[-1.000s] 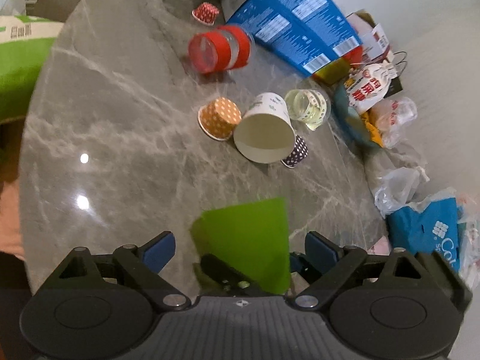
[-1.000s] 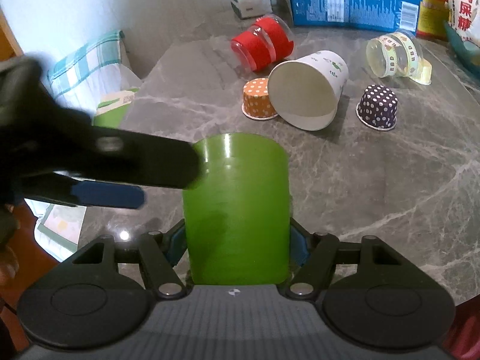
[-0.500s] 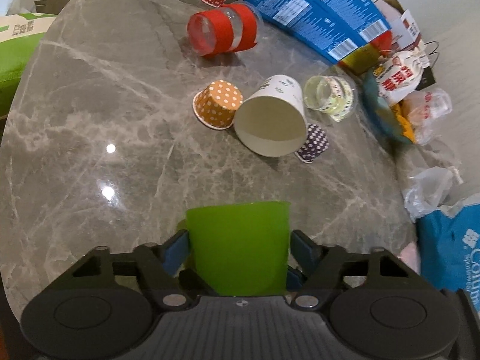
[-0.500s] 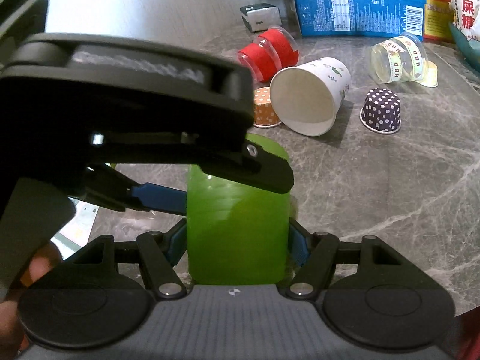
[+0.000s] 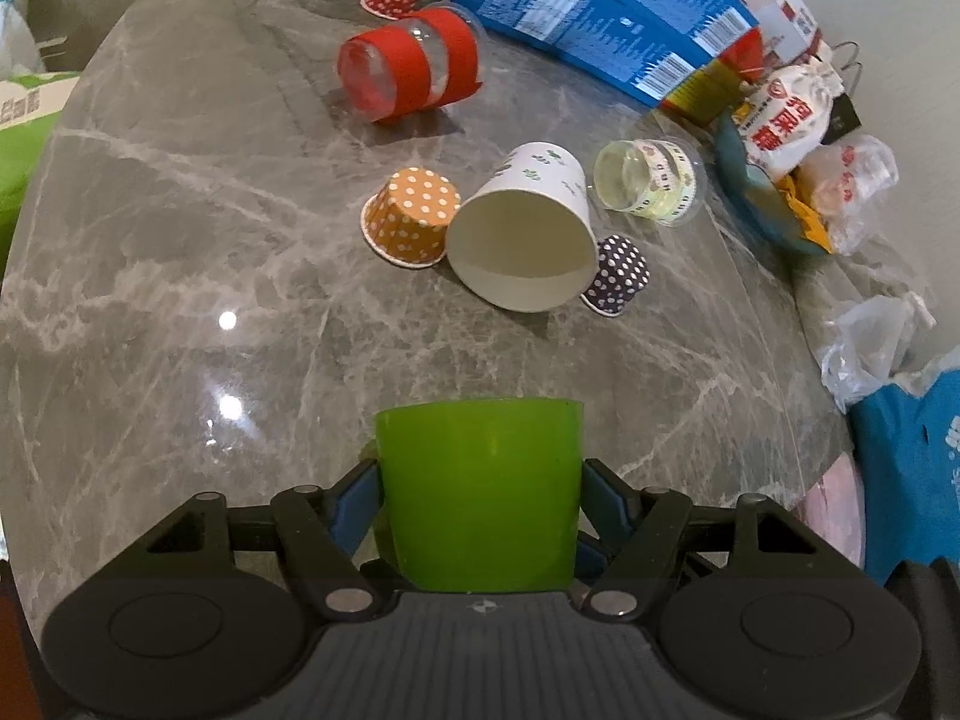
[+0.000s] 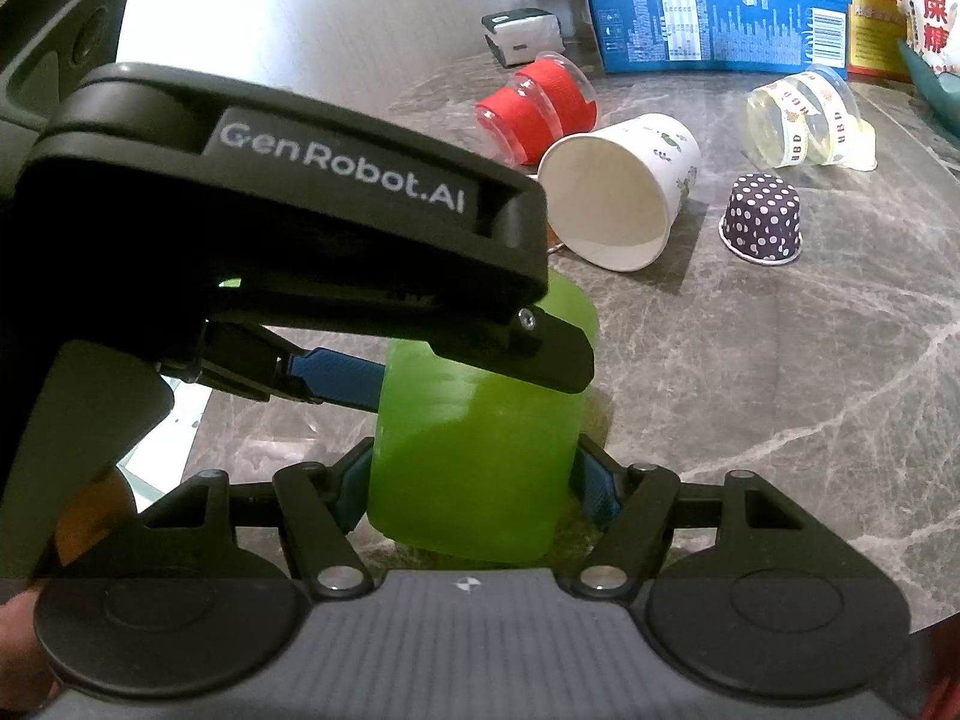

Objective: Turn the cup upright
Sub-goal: 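Grasp the green cup with the left gripper while the right gripper holds it, then rotate the green cup upright with the left gripper and lower it to the table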

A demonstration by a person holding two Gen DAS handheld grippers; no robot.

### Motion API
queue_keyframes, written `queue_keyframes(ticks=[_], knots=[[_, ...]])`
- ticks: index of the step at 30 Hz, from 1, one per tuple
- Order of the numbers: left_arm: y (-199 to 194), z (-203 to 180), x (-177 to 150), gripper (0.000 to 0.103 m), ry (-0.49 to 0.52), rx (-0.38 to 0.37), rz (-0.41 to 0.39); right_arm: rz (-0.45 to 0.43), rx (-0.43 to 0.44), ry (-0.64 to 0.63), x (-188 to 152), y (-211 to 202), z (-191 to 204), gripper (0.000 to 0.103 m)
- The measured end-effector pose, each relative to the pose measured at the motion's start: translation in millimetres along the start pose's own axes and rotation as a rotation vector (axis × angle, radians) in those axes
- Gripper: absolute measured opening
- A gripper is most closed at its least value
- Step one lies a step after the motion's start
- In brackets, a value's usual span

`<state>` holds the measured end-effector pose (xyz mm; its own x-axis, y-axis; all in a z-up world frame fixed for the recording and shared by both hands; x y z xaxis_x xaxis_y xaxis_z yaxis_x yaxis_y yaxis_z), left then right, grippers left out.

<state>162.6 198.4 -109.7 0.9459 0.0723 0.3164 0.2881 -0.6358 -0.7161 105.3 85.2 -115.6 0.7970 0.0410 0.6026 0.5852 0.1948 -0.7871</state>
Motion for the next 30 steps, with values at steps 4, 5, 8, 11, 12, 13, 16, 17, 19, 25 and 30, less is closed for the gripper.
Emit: queue_keyframes(ticks=[4, 5, 8, 11, 12, 13, 16, 17, 19, 25, 30], knots=[[-1.3, 1.9, -2.3, 0.074, 0.026, -0.036, -0.015, 0.009, 0.011, 0.011, 0.9, -1.4, -0.9, 0.075], [-2.9, 2.4, -2.6, 0.074, 0.035, -0.042, -0.025, 0.011, 0.014, 0.015, 0.5, -1.9, -1.4, 0.077], [-7.4, 0.9, -3.4, 0.074, 0.069, -0.071, -0.050, 0.012, 0.008, 0.009, -1.2, -5.0, 0.3, 0.086], [-12.8, -1.0, -3.5, 0.074, 0.108, -0.099, -0.079, 0.015, 0.001, 0.010, -2.1, -7.3, 2.3, 0.088], [-14.4, -1.8, -3.8, 0.074, 0.118, -0.104, -0.088, 0.015, 0.001, 0.012, -2.3, -8.0, 2.4, 0.088], [-16.8, -1.9, -3.6, 0.074, 0.133, -0.112, -0.103, 0.012, -0.003, 0.014, -2.6, -9.6, 2.4, 0.088], [-22.4, -1.3, -3.4, 0.074, 0.164, -0.129, -0.133, 0.002, 0.004, 0.026, -3.3, -14.4, 0.9, 0.091], [-23.9, -0.8, -3.7, 0.074, 0.172, -0.138, -0.142, -0.001, 0.004, 0.030, -3.8, -16.4, 0.3, 0.091], [-26.8, 0.2, -3.6, 0.074, 0.188, -0.152, -0.159, -0.005, -0.003, 0.031, -5.5, -20.8, -1.1, 0.091], [-41.6, 7.3, -2.9, 0.073, 0.230, -0.185, -0.237, -0.017, -0.010, 0.008, -11.5, -42.6, -12.7, 0.091], [-63.1, 2.0, -11.2, 0.073, 0.337, -0.135, -0.392, -0.117, -0.026, 0.105, -17.0, -79.0, -39.8, 0.097]])
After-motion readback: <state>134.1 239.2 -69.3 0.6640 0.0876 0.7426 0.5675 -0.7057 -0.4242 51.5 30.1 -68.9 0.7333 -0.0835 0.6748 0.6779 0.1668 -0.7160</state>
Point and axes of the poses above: each gripper's, at about its wrist camera, not at the fingertips, and y roughly the way its jaws point, z to its left, x to its top, the point moved 4 cm from there along y, roughly the way its jaws point, and after that the axes turned 11 degrees about -x, right-handed, at the moved point
